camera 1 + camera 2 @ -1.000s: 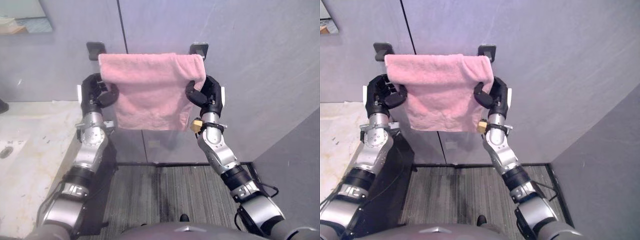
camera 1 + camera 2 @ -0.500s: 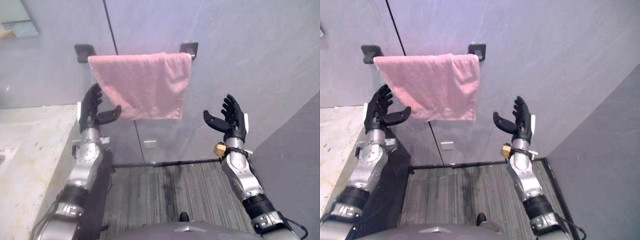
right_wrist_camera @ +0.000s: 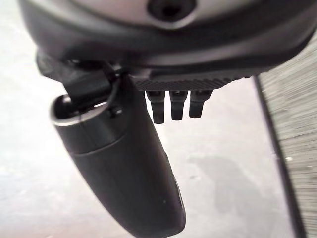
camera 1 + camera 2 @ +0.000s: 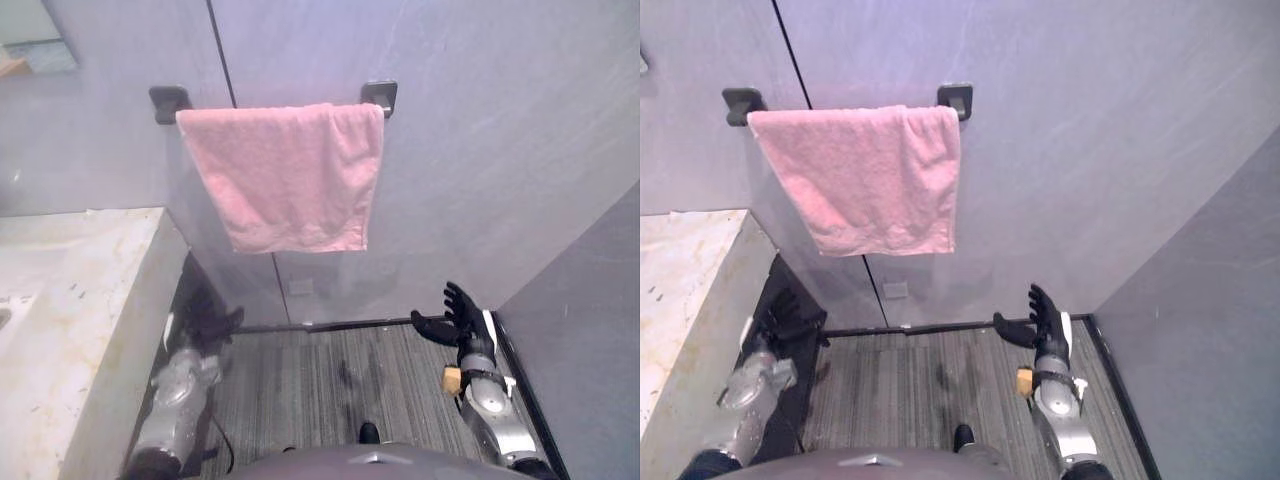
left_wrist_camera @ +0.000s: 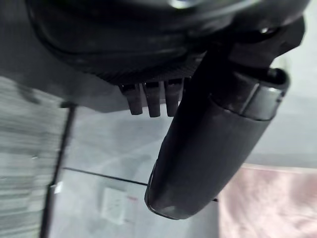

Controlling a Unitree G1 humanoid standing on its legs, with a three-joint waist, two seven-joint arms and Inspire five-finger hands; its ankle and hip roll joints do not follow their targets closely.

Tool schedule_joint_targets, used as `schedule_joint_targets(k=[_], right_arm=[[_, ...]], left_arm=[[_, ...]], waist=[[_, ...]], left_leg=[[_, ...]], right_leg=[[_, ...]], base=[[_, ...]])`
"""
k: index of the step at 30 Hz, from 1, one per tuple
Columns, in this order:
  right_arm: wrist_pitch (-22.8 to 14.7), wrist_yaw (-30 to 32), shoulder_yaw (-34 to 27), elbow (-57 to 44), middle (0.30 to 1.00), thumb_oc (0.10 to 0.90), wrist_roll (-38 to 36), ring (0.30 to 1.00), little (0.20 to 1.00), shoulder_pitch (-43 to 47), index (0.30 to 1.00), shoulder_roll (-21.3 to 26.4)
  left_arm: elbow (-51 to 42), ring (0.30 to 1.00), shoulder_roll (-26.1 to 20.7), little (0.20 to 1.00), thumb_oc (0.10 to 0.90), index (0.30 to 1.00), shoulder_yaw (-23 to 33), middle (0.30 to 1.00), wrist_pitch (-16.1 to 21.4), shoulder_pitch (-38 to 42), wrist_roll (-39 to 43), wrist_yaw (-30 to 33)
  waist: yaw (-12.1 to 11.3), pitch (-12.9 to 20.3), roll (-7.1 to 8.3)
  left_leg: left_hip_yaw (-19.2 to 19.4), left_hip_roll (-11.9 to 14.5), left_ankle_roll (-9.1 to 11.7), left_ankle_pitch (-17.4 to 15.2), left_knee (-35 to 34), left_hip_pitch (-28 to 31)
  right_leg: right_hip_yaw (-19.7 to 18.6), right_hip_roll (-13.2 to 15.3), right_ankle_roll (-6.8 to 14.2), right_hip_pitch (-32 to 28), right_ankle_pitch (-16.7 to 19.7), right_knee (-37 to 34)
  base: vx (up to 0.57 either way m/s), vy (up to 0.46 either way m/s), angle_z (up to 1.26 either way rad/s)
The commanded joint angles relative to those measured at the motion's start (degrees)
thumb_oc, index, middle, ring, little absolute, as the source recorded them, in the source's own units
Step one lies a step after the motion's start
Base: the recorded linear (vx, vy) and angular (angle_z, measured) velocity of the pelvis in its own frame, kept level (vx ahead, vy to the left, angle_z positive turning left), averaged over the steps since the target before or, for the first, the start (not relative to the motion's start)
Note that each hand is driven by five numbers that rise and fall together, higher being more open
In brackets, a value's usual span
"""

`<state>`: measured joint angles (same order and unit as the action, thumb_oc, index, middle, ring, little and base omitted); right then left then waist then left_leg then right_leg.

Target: Organize the bathroom.

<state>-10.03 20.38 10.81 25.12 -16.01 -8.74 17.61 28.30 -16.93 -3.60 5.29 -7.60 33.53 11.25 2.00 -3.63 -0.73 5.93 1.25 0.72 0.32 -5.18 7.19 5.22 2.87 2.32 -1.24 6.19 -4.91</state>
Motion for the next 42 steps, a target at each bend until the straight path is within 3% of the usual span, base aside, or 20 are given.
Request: schedule_joint_targets(k=[1, 3, 4, 6, 8, 9, 10, 13, 18, 20, 22, 23, 26, 27, 28, 31, 36, 39, 42], right_arm=[[-1.5, 0.4, 1.0, 1.1, 0.900, 0.800, 0.5, 0.900, 0.900, 3.3, 0.900, 0.5], [0.2, -1.8, 2.4, 4.5, 0.900, 0.800, 1.9, 0.900, 0.900, 3.4, 0.900, 0.6], [-0.9, -5.1, 3.6, 8.7, 0.900, 0.800, 3.5, 0.900, 0.900, 4.1, 0.900, 0.6], [-4.1, -11.0, 6.1, 13.2, 0.900, 0.800, -1.7, 0.900, 0.900, 5.9, 0.900, 0.1], [-3.8, -11.5, 6.4, 14.1, 0.900, 0.800, -1.4, 0.900, 0.900, 6.2, 0.900, -0.1], [-4.2, -11.7, 7.2, 18.0, 0.900, 0.800, 0.5, 0.900, 0.900, 6.8, 0.900, -0.4], [-6.6, -13.4, 7.8, 26.7, 0.900, 0.800, -2.4, 0.900, 0.900, 7.7, 0.900, -0.9], [-9.1, -15.7, 6.3, 37.5, 0.900, 0.800, -7.4, 0.900, 0.900, 9.8, 0.900, -3.6], [-7.2, -17.5, 5.5, 40.8, 0.900, 0.800, -4.6, 0.900, 0.900, 11.4, 0.900, -4.8], [-4.5, -18.1, 6.0, 42.0, 0.900, 0.800, -4.7, 0.900, 0.900, 12.2, 0.900, -5.2], [-0.4, -19.0, 5.4, 43.1, 0.900, 0.800, -7.0, 0.900, 0.900, 12.9, 0.900, -5.3], [1.7, -20.0, 4.6, 44.8, 0.900, 0.800, -7.7, 0.900, 0.900, 13.5, 0.900, -5.1], [3.8, -19.8, 4.3, 46.1, 0.900, 0.800, -9.6, 0.900, 0.900, 14.3, 0.900, -4.7], [3.9, -19.7, 4.3, 46.2, 0.900, 0.800, -9.9, 0.900, 0.900, 14.3, 0.900, -4.7], [4.9, -19.4, 4.2, 46.0, 0.900, 0.800, -11.9, 0.900, 0.900, 14.2, 0.900, -4.3], [6.1, -20.1, 4.8, 45.1, 0.900, 0.800, -11.8, 0.900, 0.900, 14.6, 0.900, -3.1], [6.7, -20.3, 4.5, 45.7, 0.900, 0.800, -12.2, 0.900, 0.900, 14.8, 0.900, -2.8], [7.2, -19.4, 4.6, 47.1, 0.900, 0.800, -8.6, 0.900, 0.900, 14.8, 0.900, -2.9], [6.7, -17.6, 5.4, 48.3, 0.900, 0.800, -6.0, 0.900, 0.900, 14.8, 0.900, -2.5]], left_arm=[[5.9, 0.900, -1.4, 0.900, 0.800, 0.900, -2.5, 0.900, 3.9, 3.5, 0.1, -6.1], [11.5, 0.900, -0.4, 0.900, 0.800, 0.900, -2.2, 0.900, 3.6, 3.7, 0.8, -6.9], [16.6, 0.900, -0.1, 0.900, 0.800, 0.900, -2.0, 0.900, 3.3, 4.4, -0.8, -6.8], [26.9, 0.900, -0.1, 0.900, 0.800, 0.900, -2.6, 0.900, 4.8, 5.8, -4.4, -5.9], [28.5, 0.900, -0.3, 0.900, 0.800, 0.900, -2.6, 0.900, 4.6, 6.0, -4.0, -5.8], [34.1, 0.900, 0.0, 0.900, 0.800, 0.900, -2.4, 0.900, 5.3, 6.4, -3.5, -6.0], [42.9, 0.900, 0.5, 0.900, 0.800, 0.900, -1.5, 0.900, 3.0, 7.4, -3.9, -6.2], [49.8, 0.900, 1.5, 0.900, 0.800, 0.900, -1.9, 0.900, -0.1, 8.9, -5.9, -7.2], [49.5, 0.900, 2.1, 0.900, 0.800, 0.900, -2.3, 0.900, -3.3, 9.6, -3.4, -8.4], [49.1, 0.900, 2.1, 0.900, 0.800, 0.900, -2.8, 0.900, -5.2, 9.9, -4.2, -8.4], [48.8, 0.900, 2.0, 0.900, 0.800, 0.900, -3.5, 0.900, -6.3, 10.0, -6.0, -8.7], [48.6, 0.900, 2.3, 0.900, 0.800, 0.900, -4.0, 0.900, -6.6, 9.8, -6.7, -8.9], [48.3, 0.900, 2.8, 0.900, 0.800, 0.900, -4.9, 0.900, -7.6, 10.2, -7.2, -9.2], [48.4, 0.900, 2.9, 0.900, 0.800, 0.900, -5.1, 0.900, -7.6, 10.4, -7.4, -9.2], [48.7, 0.900, 3.3, 0.900, 0.800, 0.900, -5.7, 0.900, -8.0, 11.0, -8.0, -8.4], [49.0, 0.900, 4.5, 0.900, 0.800, 0.900, -6.6, 0.900, -7.1, 11.8, -8.6, -8.8], [49.8, 0.900, 5.2, 0.900, 0.800, 0.900, -6.6, 0.900, -6.7, 11.6, -8.3, -8.1], [50.3, 0.900, 5.6, 0.900, 0.800, 0.900, -4.7, 0.900, -4.5, 10.3, -7.9, -8.1], [49.6, 0.900, 5.1, 0.900, 0.800, 0.900, -4.2, 0.900, -3.2, 10.4, -9.1, -8.4]], waist=[[0.6, 1.1, 0.71], [0.4, 0.9, 0.60], [0.3, 0.8, 0.59], [-0.2, 0.6, 0.64], [-0.2, 0.5, 0.70], [-0.3, 0.5, 0.79], [-0.6, -0.1, 0.93], [-0.8, -2.3, 1.26], [-1.4, -4.3, 0.36], [-2.2, -4.4, -0.08], [-2.6, -3.9, -0.10], [-3.1, -3.3, 0.21], [-3.5, -2.5, 0.13], [-3.4, -2.5, 0.10], [-3.4, -2.6, -0.08], [-2.9, -5.4, -0.70], [-2.7, -6.6, -1.06], [-2.7, -6.3, 0.19], [-1.8, -5.2, 1.83]], left_leg=[[1.4, -1.5, -2.5, -0.7, 0.2, -1.5], [1.2, -1.8, -2.6, -0.8, 0.2, -1.8], [1.1, -1.9, -2.7, -0.8, 0.2, -1.9], [0.4, -2.4, -2.9, -0.7, 0.2, -2.3], [0.3, -2.4, -2.9, -0.6, 0.2, -2.3], [0.5, -2.5, -3.0, -0.6, 0.2, -2.5], [0.8, -2.5, -3.3, -0.4, 0.2, -3.3], [-0.1, -2.8, -3.3, 0.8, 0.2, -6.4], [-1.3, -2.5, -3.8, 2.1, 0.2, -9.1], [-1.7, -2.1, -4.1, 2.9, 0.2, -9.9], [-1.5, -2.1, -4.0, 4.1, 0.2, -11.3], [-1.7, -2.6, -3.6, 5.4, 0.2, -13.6], [-4.3, -4.1, -2.6, 7.4, 0.2, -17.8], [-4.6, -4.3, -2.4, 7.6, 0.2, -18.1], [-6.0, -4.7, -1.0, 8.4, 0.2, -20.0], [-6.8, -4.6, 0.3, 7.7, 0.2, -20.6], [-6.6, -4.7, 0.4, 8.0, 0.9, -20.4], [-6.3, -2.9, -0.4, 6.4, 10.1, -19.4], [-3.7, 0.1, -1.6, 2.3, 14.1, -14.7]], right_leg=[[2.4, 2.7, 2.9, -2.8, -1.6, -0.1], [2.8, 2.9, 3.1, -2.6, -1.6, -0.1], [3.0, 3.0, 3.2, -2.5, -1.6, -0.1], [3.7, 3.4, 3.5, -2.5, -1.4, -0.1], [3.9, 3.5, 3.5, -2.5, -1.3, -0.1], [4.3, 3.8, 3.7, -2.6, -1.2, -0.1], [5.1, 4.5, 4.2, -1.4, -1.3, 1.4], [5.2, 5.0, 4.9, 2.6, -0.6, 4.0], [4.1, 4.6, 4.7, 5.3, -2.9, 10.8], [4.4, 4.4, 4.5, 5.4, -4.9, 15.6], [3.4, 2.8, 4.2, 4.1, -6.6, 18.3], [1.5, 0.7, 3.8, 1.6, -7.6, 18.9], [-4.9, -3.8, 0.8, -3.0, -11.6, 15.4], [-5.5, -4.2, 0.4, -3.6, -12.2, 14.5], [-7.6, -6.2, -1.6, -5.3, -13.4, 11.0], [-7.6, -7.4, -3.4, -4.7, -12.1, 9.9], [-8.2, -7.7, -4.2, -5.9, -11.4, 9.2], [-6.0, -5.6, -5.2, -5.1, -10.9, 8.2], [-1.5, -1.8, -4.6, -4.8, -9.9, 7.5]], base=[[-0.18, 0.057, -0.02], [-0.16, 0.058, 0.01], [-0.16, 0.062, 0.01], [-0.13, 0.058, 0.01], [-0.05, 0.036, 0.06], [-0.14, 0.087, 0.14], [-0.21, 0.098, 0.15], [-0.33, 0.050, 0.06], [-0.36, 0.004, 0.06], [-0.35, -0.043, 0.10], [-0.32, -0.088, 0.19], [-0.36, -0.126, 0.42], [-0.28, -0.111, 0.70], [-0.28, -0.117, 0.84], [-0.23, -0.091, 0.73], [-0.42, -0.053, 0.96], [-0.21, 0.046, 0.48], [-0.30, 0.121, 0.28], [-0.24, 0.192, 0.52]])
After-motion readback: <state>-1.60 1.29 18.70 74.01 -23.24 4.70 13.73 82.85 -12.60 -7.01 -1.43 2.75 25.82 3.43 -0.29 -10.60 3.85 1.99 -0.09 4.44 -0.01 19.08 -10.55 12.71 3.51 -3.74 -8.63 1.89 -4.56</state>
